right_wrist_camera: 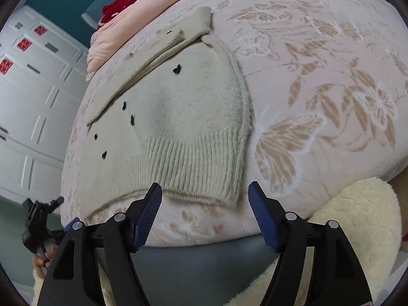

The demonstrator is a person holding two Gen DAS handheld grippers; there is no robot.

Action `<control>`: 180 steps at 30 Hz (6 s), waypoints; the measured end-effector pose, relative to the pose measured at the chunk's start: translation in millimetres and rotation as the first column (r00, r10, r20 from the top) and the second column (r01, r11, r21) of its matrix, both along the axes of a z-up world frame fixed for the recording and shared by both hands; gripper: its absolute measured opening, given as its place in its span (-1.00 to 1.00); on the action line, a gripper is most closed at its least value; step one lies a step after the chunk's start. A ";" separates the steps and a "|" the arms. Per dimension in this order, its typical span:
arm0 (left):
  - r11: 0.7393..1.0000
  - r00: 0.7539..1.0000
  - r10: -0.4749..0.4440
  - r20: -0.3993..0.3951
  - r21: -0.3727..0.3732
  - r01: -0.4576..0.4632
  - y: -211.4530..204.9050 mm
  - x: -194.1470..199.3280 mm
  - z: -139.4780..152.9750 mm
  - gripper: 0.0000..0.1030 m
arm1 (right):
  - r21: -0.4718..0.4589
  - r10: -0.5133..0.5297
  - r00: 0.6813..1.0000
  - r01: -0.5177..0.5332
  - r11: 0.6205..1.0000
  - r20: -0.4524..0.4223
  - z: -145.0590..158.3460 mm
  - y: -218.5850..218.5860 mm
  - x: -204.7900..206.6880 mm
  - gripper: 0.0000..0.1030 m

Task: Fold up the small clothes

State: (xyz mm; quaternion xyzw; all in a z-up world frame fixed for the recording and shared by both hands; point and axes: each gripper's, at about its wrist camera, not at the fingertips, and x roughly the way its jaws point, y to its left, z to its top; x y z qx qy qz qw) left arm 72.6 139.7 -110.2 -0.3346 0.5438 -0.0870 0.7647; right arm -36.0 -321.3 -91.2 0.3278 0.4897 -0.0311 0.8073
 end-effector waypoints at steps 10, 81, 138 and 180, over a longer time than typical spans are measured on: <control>0.997 0.998 0.028 -0.051 -0.066 -0.031 3.1 25.2 -11.9 -0.86 | 0.144 -0.028 0.999 0.023 0.989 0.035 -14.9 13.2 37.3 -0.79; 0.930 0.943 -0.231 0.240 0.340 0.141 -49.4 210.0 90.3 -0.87 | -0.320 0.002 0.973 0.074 0.945 0.230 87.4 -58.4 170.6 -0.79; 0.845 0.975 -0.222 0.018 0.503 0.183 -72.8 245.5 -12.2 -0.82 | -0.308 0.023 0.999 -0.030 0.951 -0.026 -17.2 -63.8 250.7 -0.75; 0.817 0.961 -0.271 0.058 0.542 0.197 -100.3 135.3 6.6 0.14 | -0.203 -0.039 0.998 0.047 0.978 0.043 -3.0 -14.5 181.9 -1.00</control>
